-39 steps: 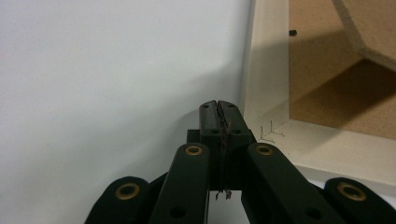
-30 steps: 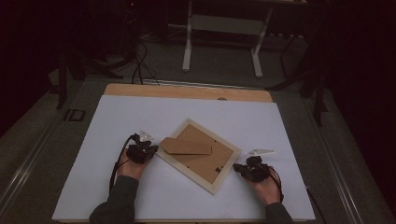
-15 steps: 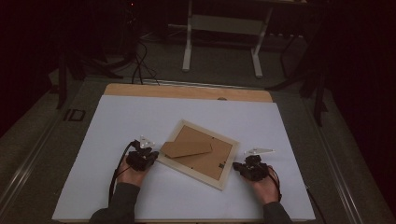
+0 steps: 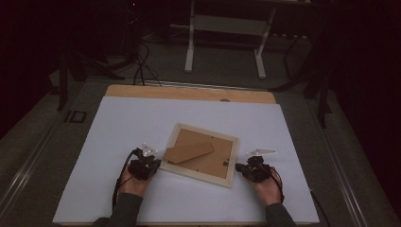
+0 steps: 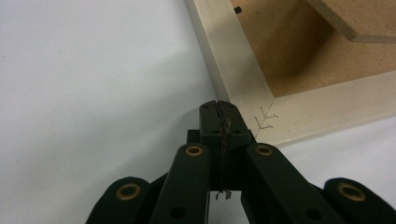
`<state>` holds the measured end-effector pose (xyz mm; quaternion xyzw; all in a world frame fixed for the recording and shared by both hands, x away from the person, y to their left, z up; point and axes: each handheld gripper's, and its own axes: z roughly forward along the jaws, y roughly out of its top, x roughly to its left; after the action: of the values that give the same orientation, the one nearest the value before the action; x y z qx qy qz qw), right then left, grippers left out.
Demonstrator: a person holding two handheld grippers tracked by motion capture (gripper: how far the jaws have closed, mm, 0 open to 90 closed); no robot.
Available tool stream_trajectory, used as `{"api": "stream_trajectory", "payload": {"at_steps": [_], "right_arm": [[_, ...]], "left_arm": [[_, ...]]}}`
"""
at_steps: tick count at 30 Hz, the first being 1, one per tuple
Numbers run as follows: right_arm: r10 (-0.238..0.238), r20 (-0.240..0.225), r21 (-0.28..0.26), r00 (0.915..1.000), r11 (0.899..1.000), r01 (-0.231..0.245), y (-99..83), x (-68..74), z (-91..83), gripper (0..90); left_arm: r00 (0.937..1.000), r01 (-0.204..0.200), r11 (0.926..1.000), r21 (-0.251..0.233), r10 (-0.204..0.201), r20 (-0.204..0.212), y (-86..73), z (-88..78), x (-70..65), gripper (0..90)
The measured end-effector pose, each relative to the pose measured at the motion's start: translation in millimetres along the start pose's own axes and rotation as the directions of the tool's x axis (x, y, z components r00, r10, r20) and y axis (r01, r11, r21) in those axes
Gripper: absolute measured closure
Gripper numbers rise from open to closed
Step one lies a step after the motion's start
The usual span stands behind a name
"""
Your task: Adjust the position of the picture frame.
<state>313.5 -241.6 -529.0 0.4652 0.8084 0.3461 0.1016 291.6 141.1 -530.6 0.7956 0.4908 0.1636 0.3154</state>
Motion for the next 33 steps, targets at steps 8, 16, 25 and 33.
{"api": "stream_trajectory", "payload": {"at_steps": [8, 16, 25, 33], "right_arm": [[0.002, 0.022, -0.007, 0.9997, 1.000, -0.002, 7.5, -3.2, 6.1, 90.0], [0.026, 0.042, -0.012, 0.9988, 1.000, -0.026, 15.5, -2.9, 13.1, 90.0], [0.037, 0.044, 0.003, 0.9984, 0.999, -0.037, 22.4, 0.9, 18.3, 90.0], [0.022, -0.002, 0.028, 0.9997, 0.999, -0.022, 7.9, 10.1, 6.0, 90.0]], "left_arm": [[0.9999, 0.006, 0.9999, 0.009, -0.006, 0.009, -5.4, -4.5, -3.0, 90.0], [0.9999, 0.009, 1.0000, 0.004, -0.009, 0.008, -9.0, -6.9, -4.2, 90.0], [0.9997, 0.025, 0.9997, -0.001, -0.025, 0.008, -12.0, -9.1, -1.8, 90.0], [0.9993, 0.033, 0.9994, 0.000, -0.033, 0.016, -12.9, -9.9, 0.0, 90.0]]}}
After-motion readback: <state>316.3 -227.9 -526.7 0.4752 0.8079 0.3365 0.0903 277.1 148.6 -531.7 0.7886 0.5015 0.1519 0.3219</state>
